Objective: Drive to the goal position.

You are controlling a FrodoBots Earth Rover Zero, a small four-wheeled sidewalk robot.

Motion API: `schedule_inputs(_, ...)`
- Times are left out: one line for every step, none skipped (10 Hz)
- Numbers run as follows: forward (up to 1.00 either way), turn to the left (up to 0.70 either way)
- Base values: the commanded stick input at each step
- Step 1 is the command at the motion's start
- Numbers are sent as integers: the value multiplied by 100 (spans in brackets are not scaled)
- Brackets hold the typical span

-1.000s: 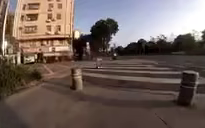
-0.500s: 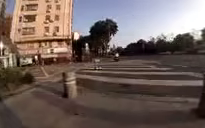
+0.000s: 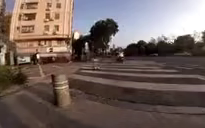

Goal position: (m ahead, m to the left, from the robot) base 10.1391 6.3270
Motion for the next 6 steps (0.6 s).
schedule_inputs(45,0)
schedule_inputs(45,0)
schedule_inputs(45,0)
schedule_inputs(45,0)
schedule_inputs(45,0)
schedule_inputs(45,0)
